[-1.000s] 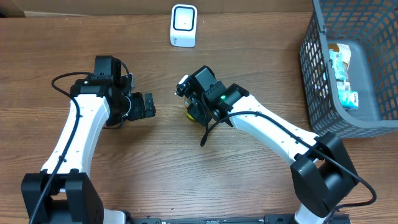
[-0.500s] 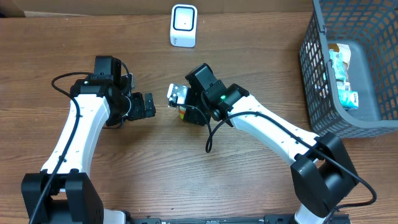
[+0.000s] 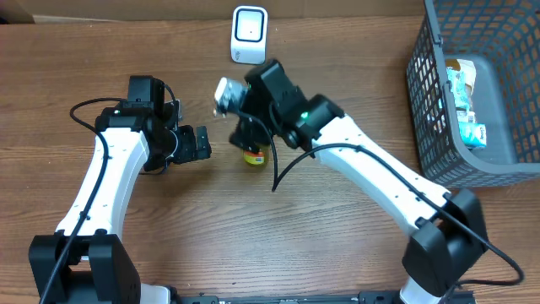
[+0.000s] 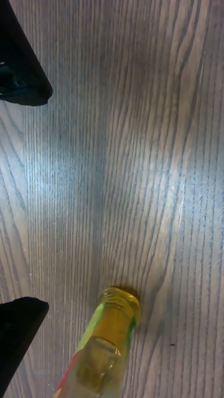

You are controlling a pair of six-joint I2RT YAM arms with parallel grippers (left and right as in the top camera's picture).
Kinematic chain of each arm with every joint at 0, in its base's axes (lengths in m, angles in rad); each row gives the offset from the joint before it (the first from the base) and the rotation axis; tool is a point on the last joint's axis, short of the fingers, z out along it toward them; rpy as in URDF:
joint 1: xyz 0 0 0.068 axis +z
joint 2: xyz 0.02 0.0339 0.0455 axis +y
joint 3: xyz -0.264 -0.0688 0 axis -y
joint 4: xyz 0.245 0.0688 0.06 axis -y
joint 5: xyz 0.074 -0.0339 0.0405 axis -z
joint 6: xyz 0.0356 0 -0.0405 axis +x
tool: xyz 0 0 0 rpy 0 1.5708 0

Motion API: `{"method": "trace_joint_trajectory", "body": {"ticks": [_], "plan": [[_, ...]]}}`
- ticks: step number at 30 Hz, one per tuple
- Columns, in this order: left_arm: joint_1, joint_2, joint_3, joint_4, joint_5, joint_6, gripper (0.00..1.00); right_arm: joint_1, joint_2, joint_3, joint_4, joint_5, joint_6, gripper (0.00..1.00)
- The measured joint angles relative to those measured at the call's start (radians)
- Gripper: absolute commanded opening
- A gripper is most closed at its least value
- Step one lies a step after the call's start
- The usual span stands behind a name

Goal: Scan the item barcode
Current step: 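Set the bottle upright on the table, release, and retract the right gripper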

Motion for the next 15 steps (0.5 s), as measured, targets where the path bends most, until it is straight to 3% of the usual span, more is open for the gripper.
{"method": "trace_joint_trajectory", "body": {"ticks": [6, 11, 15], "plan": [[0.0, 0.0, 0.0, 0.075, 0.0, 0.0, 1.0, -0.025, -0.066, 0.095, -0.098, -0.007, 0.178, 1.0], [0.0, 0.0, 0.001, 0.174, 0.007, 0.011, 1.0, -0.164, -0.138, 0.103, -0.212, -0.01, 0.359, 1.0], [0.0, 0.0, 0.001, 0.23, 0.076, 0.173, 1.0, -0.32, -0.165, 0.106, -0.333, -0.011, 0.443, 1.0]]}}
